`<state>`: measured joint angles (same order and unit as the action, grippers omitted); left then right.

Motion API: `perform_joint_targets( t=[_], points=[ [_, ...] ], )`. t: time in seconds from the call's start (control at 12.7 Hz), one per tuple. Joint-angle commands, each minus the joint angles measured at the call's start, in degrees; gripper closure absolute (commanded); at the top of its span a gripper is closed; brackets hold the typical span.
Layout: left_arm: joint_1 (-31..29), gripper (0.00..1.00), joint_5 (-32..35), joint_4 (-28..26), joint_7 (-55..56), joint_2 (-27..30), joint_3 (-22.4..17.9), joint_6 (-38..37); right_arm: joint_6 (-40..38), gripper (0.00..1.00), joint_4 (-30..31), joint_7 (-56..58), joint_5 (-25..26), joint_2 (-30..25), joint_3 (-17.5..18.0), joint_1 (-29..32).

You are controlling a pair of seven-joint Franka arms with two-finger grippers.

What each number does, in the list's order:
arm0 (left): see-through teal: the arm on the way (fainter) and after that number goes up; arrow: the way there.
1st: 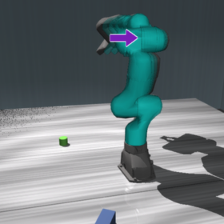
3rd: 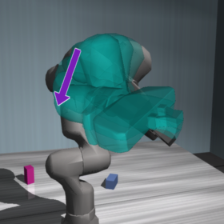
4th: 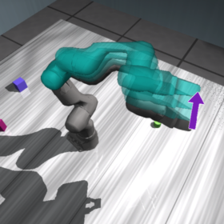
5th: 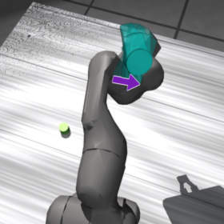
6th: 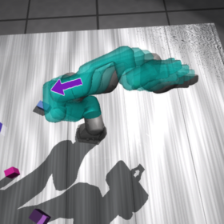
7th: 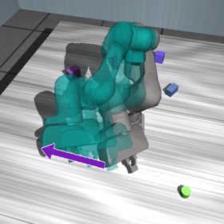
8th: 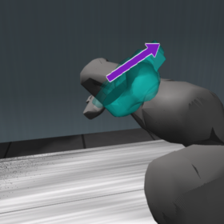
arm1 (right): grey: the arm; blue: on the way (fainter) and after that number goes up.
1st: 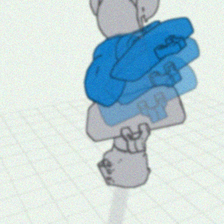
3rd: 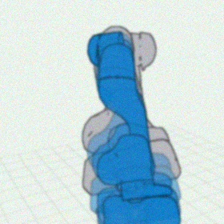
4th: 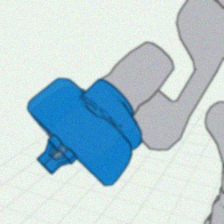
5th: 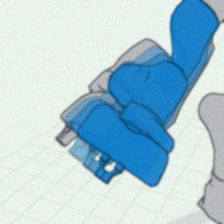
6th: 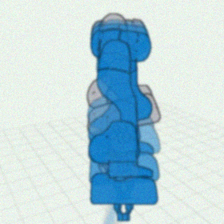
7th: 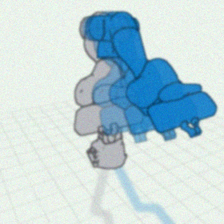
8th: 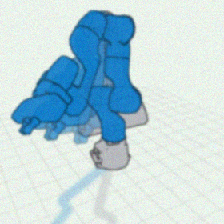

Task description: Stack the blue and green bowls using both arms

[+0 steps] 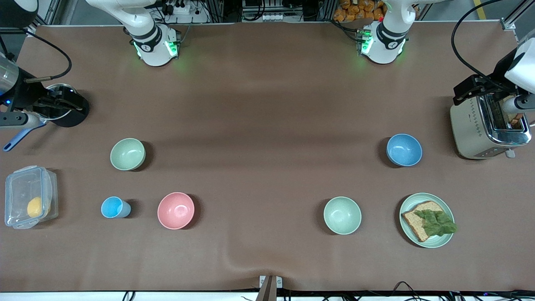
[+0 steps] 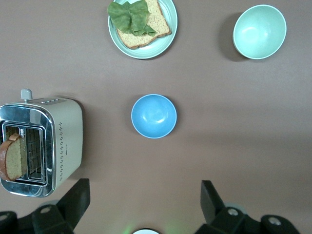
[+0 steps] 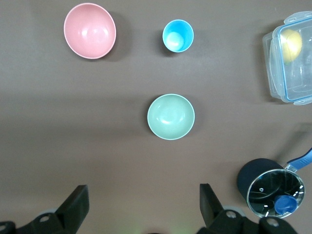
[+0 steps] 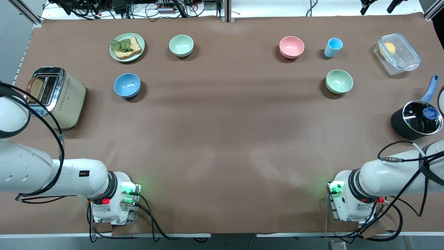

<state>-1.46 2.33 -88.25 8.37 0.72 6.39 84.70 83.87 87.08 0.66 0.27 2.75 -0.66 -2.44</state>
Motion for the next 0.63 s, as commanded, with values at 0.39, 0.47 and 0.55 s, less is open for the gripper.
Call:
perform_joint_targets(
  t=[0.39, 0.47, 0.55],
  points=[
    [-2.3, 0.0, 2.0, -1.0, -2.3, -2.1, -0.9, -1.8, -0.7, 0.0, 1.1, 1.3, 1.2, -1.0, 0.0, 1.2],
    [-3.5, 0.0, 1.9, -2.2, -2.6, -3.2, -0.9, -1.4, -0.6, 0.0, 1.2, 1.3, 1.1, 0.1, 0.0, 1.1],
    [-4.9, 0.0, 1.8, -3.1, -2.6, -5.1, -0.9, -0.2, -0.4, 0.0, 1.3, 1.2, 1.1, 1.8, 0.0, 1.1]
  ],
)
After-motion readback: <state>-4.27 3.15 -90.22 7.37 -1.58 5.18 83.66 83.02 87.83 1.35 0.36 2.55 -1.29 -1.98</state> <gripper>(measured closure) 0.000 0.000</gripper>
